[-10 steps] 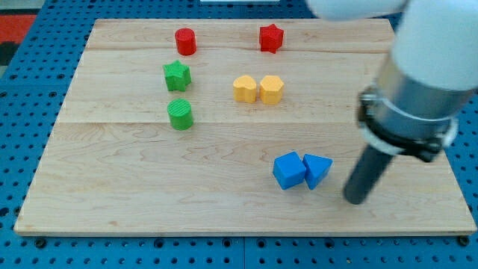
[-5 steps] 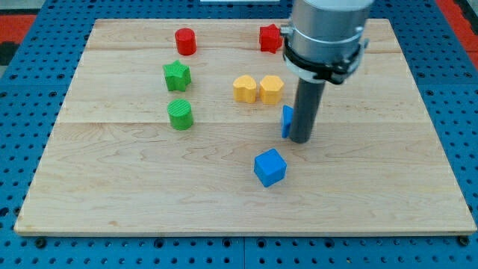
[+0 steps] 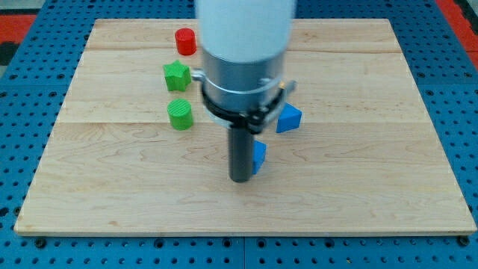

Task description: Separate the blue cube from the blue triangle

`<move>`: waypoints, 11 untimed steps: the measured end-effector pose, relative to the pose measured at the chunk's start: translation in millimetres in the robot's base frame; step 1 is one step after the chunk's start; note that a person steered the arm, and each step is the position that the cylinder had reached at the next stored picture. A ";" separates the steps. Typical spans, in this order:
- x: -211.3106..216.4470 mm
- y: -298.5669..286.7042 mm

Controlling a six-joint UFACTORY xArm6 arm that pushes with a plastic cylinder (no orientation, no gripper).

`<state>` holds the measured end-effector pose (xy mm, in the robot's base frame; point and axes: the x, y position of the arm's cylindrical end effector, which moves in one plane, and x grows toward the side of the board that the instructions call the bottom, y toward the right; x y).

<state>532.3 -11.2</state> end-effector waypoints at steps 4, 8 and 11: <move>-29.4 27.4; -52.8 -28.0; -64.2 -102.4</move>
<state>468.1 -113.6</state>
